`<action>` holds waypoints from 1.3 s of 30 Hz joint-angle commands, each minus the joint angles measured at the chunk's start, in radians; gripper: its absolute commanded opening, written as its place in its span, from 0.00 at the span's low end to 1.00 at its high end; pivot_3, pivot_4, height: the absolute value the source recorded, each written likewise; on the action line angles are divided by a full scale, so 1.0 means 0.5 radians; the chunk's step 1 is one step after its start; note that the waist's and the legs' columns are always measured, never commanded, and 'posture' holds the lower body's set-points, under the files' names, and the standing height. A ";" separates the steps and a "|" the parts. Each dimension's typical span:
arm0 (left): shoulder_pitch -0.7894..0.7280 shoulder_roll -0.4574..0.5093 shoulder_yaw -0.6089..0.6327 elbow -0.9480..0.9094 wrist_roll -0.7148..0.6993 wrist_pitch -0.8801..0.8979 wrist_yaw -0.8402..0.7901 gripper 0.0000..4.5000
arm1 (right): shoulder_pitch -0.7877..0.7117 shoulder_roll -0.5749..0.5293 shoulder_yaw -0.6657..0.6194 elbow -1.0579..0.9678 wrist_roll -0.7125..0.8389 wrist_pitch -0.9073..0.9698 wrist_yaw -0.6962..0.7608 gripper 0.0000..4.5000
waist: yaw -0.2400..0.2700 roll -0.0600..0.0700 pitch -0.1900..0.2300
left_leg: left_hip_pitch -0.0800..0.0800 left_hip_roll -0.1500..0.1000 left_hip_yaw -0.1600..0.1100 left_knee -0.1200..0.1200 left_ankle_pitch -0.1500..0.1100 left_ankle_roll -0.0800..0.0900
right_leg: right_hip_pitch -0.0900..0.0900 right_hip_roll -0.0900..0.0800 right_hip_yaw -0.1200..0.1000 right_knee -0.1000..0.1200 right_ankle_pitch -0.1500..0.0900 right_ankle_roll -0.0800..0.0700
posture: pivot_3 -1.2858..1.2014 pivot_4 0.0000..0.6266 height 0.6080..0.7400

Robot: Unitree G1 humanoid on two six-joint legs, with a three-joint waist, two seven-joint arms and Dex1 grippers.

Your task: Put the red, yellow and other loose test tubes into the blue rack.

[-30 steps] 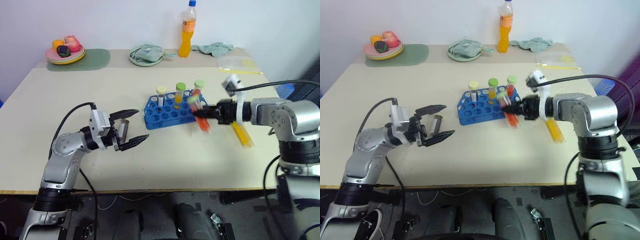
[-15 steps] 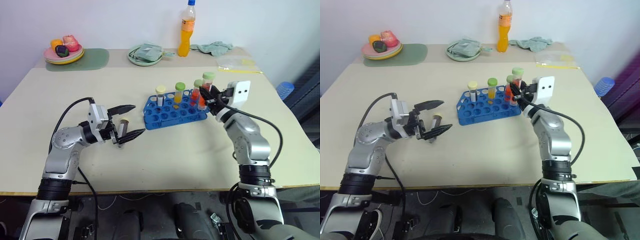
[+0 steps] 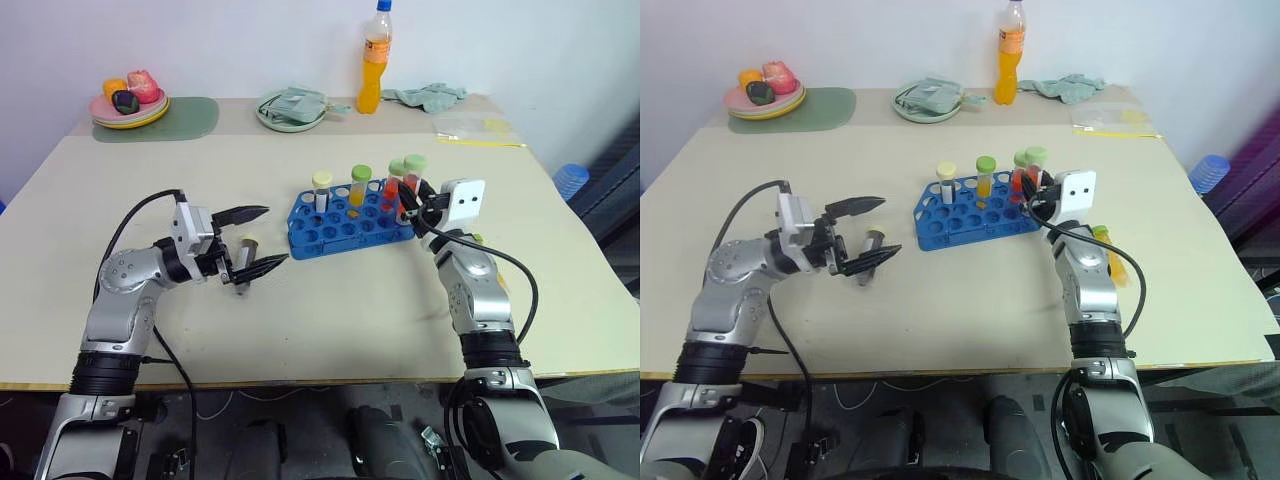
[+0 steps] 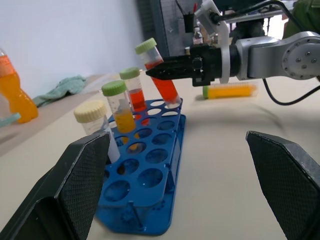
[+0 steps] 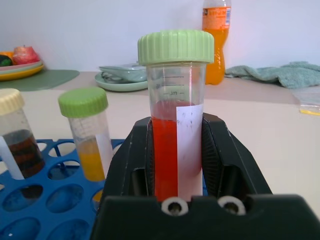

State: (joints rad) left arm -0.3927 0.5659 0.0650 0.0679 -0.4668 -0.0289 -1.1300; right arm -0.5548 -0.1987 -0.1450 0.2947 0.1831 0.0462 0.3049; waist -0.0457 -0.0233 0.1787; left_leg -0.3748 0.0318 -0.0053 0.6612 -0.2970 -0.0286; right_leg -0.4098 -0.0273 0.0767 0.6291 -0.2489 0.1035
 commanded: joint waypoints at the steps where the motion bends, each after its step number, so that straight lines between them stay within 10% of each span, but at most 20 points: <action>1: -0.013 0.020 0.054 -0.055 -0.023 -0.016 -0.003 1.00 | -0.016 0.025 -0.018 0.012 0.013 -0.130 -0.016 0.18 | 0.000 0.000 0.000 | 0.000 0.000 0.000 0.000 0.000 0.000 | 0.000 0.000 0.000 0.000 0.000 0.000 | 0.52 0.24 1.00; 39: -0.046 0.077 0.072 -0.096 -0.039 0.046 -0.009 1.00 | 0.000 0.134 -0.076 0.442 0.018 -0.782 -0.121 0.18 | 0.002 0.001 0.000 | 0.001 0.000 0.000 0.000 0.000 0.000 | 0.001 -0.001 0.000 0.000 0.000 -0.001 | 0.52 0.24 1.00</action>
State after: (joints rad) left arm -0.4026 0.5940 0.0726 0.0562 -0.4691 -0.0060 -1.1379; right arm -0.5417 -0.1224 -0.1702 0.5326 0.1896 -0.3143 0.2524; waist -0.0445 -0.0229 0.1789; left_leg -0.3742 0.0318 -0.0055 0.6612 -0.2970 -0.0286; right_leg -0.4091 -0.0277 0.0767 0.6291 -0.2490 0.1032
